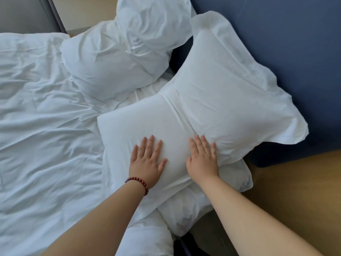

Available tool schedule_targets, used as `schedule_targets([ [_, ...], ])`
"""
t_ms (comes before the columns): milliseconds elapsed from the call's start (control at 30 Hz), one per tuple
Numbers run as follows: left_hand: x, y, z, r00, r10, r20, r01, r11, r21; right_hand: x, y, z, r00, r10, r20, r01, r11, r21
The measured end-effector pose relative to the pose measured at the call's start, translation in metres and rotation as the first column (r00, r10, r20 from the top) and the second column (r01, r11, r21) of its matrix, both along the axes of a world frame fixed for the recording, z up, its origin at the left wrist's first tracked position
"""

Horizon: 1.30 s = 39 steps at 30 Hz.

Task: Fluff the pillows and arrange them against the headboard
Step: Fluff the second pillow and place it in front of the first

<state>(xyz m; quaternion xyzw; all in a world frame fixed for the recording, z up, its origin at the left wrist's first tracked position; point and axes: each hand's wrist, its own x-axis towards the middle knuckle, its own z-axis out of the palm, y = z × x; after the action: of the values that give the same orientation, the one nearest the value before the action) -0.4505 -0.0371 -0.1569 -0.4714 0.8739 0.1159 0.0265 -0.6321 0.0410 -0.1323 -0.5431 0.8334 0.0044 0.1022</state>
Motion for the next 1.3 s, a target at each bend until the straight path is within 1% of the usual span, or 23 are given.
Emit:
schedule_targets([
  [100,0.017,0.006,-0.004,0.996,-0.079,0.027,0.08,0.997,-0.015,0.012,0.0,-0.006,0.975,-0.09,0.202,0.095,0.995,-0.014],
  [200,0.037,0.012,-0.007,0.982,-0.185,0.036,0.186,0.983,0.0,0.023,0.009,0.0,0.932,-0.154,0.327,0.162,0.987,0.002],
  [267,0.049,0.017,-0.009,0.971,-0.236,0.044,0.236,0.972,0.0,0.03,0.026,0.005,0.907,-0.159,0.389,0.159,0.987,0.032],
  [333,0.059,0.026,-0.011,0.962,-0.272,0.039,0.271,0.962,0.012,0.039,0.047,0.005,0.903,-0.156,0.401,0.132,0.987,0.087],
  [400,0.065,0.036,-0.011,0.954,-0.297,0.039,0.296,0.955,0.025,0.048,0.067,0.001,0.881,-0.199,0.429,0.141,0.977,0.163],
  [500,0.07,0.058,-0.003,0.932,-0.344,0.113,0.324,0.933,0.158,0.069,0.098,-0.008,0.852,-0.271,0.448,0.169,0.952,0.254],
  [600,0.074,0.081,0.0,0.859,-0.479,0.181,0.437,0.871,0.225,0.091,0.134,-0.015,0.818,-0.354,0.453,0.236,0.925,0.297],
  [667,0.078,0.097,-0.002,0.808,-0.556,0.195,0.497,0.821,0.283,0.096,0.159,-0.017,0.789,-0.409,0.458,0.278,0.903,0.327],
  [700,0.079,0.106,-0.002,0.794,-0.583,0.171,0.51,0.792,0.335,0.096,0.171,-0.018,0.773,-0.434,0.462,0.299,0.892,0.338],
  [733,0.079,0.115,-0.001,0.8,-0.588,0.12,0.502,0.766,0.402,0.095,0.183,-0.018,0.756,-0.46,0.466,0.325,0.881,0.344],
  [800,0.081,0.136,0.001,0.835,-0.55,0.014,0.467,0.722,0.51,0.091,0.208,-0.018,0.723,-0.513,0.462,0.388,0.855,0.343],
  [900,0.079,0.16,0.005,0.843,-0.536,-0.035,0.476,0.716,0.511,0.088,0.247,-0.019,0.672,-0.588,0.449,0.483,0.809,0.336],
  [1100,0.047,0.201,0.012,0.85,-0.526,-0.021,0.453,0.712,0.537,0.099,0.342,-0.02,0.517,-0.704,0.486,0.62,0.7,0.354],
  [1233,0.019,0.256,0.013,0.829,-0.559,-0.018,0.456,0.656,0.602,0.106,0.417,-0.012,0.355,-0.782,0.513,0.725,0.576,0.377],
  [1300,0.01,0.292,0.012,0.826,-0.564,-0.023,0.444,0.625,0.642,0.109,0.458,-0.006,0.301,-0.792,0.532,0.759,0.536,0.369],
])
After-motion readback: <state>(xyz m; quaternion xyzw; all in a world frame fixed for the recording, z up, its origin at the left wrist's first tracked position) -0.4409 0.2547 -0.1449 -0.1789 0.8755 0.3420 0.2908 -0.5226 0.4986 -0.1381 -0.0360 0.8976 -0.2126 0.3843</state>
